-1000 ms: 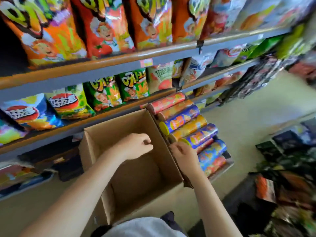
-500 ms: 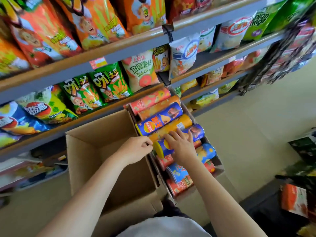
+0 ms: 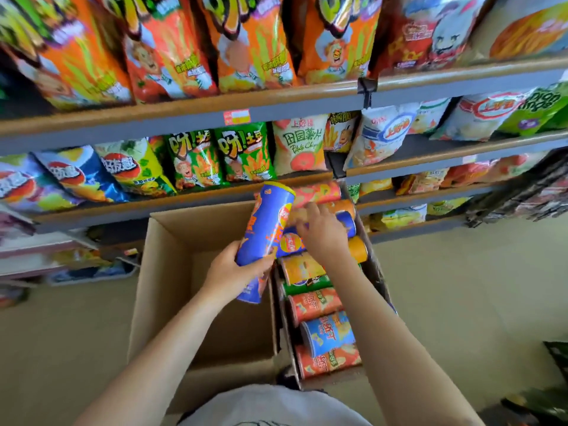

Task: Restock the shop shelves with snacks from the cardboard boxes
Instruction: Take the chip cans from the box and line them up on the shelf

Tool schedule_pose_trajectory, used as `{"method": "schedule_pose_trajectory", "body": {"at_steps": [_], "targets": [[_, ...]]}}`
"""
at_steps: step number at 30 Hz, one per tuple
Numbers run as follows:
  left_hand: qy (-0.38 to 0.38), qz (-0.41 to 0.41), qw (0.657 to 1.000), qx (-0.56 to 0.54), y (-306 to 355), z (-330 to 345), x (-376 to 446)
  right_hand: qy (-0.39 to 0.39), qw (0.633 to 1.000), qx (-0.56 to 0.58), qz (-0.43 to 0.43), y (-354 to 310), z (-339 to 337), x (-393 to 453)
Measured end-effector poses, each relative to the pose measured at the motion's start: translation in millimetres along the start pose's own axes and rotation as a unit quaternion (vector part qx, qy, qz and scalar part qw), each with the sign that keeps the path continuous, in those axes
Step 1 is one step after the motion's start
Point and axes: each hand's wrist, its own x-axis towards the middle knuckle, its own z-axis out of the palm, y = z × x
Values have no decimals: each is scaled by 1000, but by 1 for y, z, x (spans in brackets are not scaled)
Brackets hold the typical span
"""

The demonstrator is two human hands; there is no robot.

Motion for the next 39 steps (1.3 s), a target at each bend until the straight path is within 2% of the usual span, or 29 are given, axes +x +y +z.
{"method": "schedule_pose_trajectory", "body": {"at_steps": [2,3,8,11,14,15,17,20,23,26,30,34,36,39], "targets": [[15,-27,999,-31,-5,-12,-2,-140,969,-202,-20,15,24,20],[21,-36,998,-44,-7,-17,-3,-170,954,-245,-30,19,34,26],[54,-53,990,-123,-10,-41,-12,-170,932,-311,-81,19,44,42],[63,-48,982,-172,-4,-51,-19,-187,953,-214,-105,5,35,42],[65,-15,972,-226,15,-65,-27,-149,983,36,-99,-25,18,34],[66,-1,969,-239,23,-71,-30,-138,975,142,-96,-39,6,31],[79,36,961,-262,41,-86,-34,-109,936,323,-90,-74,-27,22],[95,94,947,-291,80,-118,-39,-105,868,470,-120,-128,-91,9],[118,195,923,-312,134,-163,-43,-69,842,504,-183,-180,-151,2],[145,323,883,-307,195,-211,-48,21,823,509,-253,-233,-203,0],[185,414,847,-277,261,-272,-29,143,794,528,-267,-307,-253,21],[225,452,834,-223,300,-313,13,247,773,519,-269,-363,-273,63],[237,450,837,-201,311,-325,32,246,783,511,-257,-382,-273,85],[247,418,862,-145,317,-339,57,215,817,484,-229,-397,-266,112]]}}
